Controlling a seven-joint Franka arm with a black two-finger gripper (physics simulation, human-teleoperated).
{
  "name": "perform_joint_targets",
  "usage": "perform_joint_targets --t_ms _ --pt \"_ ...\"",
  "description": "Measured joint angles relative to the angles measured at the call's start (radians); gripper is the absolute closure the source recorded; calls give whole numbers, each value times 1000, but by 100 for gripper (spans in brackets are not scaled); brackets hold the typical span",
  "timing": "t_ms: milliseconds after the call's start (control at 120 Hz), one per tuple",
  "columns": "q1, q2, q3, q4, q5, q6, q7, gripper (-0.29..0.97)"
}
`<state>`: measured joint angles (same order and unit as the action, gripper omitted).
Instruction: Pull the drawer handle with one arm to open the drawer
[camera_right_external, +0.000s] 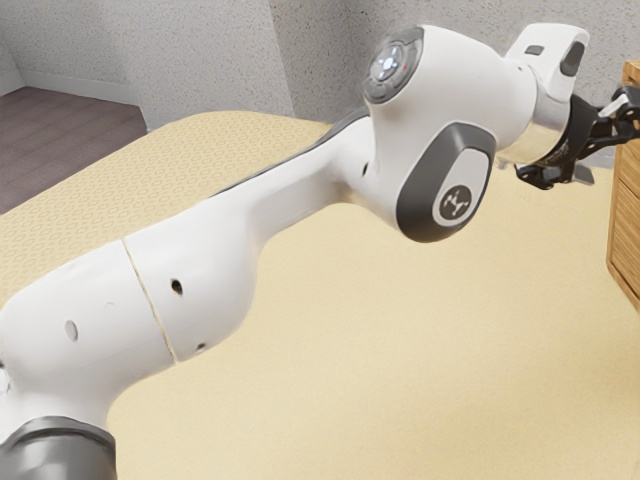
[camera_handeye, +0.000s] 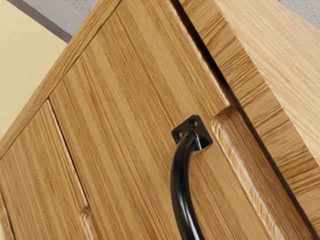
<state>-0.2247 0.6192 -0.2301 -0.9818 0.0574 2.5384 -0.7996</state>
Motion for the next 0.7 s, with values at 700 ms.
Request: perform_joint_targets --t_ms 700 --pt "41 -320 111 -502 -98 28 -20 0"
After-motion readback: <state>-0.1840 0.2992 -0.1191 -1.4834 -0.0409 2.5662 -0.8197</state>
